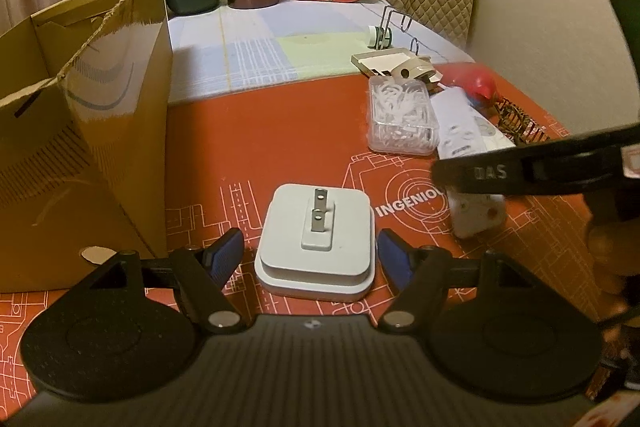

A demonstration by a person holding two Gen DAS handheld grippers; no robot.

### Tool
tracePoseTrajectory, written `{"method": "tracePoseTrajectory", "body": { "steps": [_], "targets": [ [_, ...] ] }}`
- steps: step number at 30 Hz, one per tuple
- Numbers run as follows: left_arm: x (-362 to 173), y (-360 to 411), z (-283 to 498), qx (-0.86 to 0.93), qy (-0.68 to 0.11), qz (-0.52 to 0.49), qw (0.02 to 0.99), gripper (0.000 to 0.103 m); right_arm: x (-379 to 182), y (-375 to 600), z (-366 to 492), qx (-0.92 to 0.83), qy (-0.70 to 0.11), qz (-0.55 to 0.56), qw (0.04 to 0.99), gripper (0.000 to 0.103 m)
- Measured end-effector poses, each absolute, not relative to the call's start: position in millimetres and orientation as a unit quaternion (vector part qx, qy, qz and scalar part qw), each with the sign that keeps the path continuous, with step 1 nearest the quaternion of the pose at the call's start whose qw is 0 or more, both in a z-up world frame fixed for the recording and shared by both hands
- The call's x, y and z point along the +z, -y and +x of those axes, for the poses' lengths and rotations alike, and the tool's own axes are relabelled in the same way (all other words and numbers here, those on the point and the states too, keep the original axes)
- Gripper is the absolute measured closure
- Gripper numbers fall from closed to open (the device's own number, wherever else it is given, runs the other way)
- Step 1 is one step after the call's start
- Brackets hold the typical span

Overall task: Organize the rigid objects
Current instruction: 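Grasp the white square plug charger with the left tool while the right tool grasps the white remote, then lift and carry the charger and remote in both tools over the cardboard box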

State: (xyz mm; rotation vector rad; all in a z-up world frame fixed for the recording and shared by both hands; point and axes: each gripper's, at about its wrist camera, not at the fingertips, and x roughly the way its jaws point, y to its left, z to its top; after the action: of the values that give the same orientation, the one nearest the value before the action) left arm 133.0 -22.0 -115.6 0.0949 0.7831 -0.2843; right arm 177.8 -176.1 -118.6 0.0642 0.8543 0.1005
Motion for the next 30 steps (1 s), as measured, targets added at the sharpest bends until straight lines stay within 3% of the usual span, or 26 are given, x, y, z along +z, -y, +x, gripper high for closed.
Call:
{"method": "tracePoseTrajectory", "body": {
  "steps": [10,30],
  "targets": [
    [-114,20,133,-0.141,-0.380,0.038,0.913,0.033,-114,186,155,0.062,-0.431,0.053,0.898,0.094],
    [-120,23,140,-0.145,-0.388,0.036,0.910,0.036,-117,182,165,0.052,-0.405,0.034,0.912,0.094]
  ]
}}
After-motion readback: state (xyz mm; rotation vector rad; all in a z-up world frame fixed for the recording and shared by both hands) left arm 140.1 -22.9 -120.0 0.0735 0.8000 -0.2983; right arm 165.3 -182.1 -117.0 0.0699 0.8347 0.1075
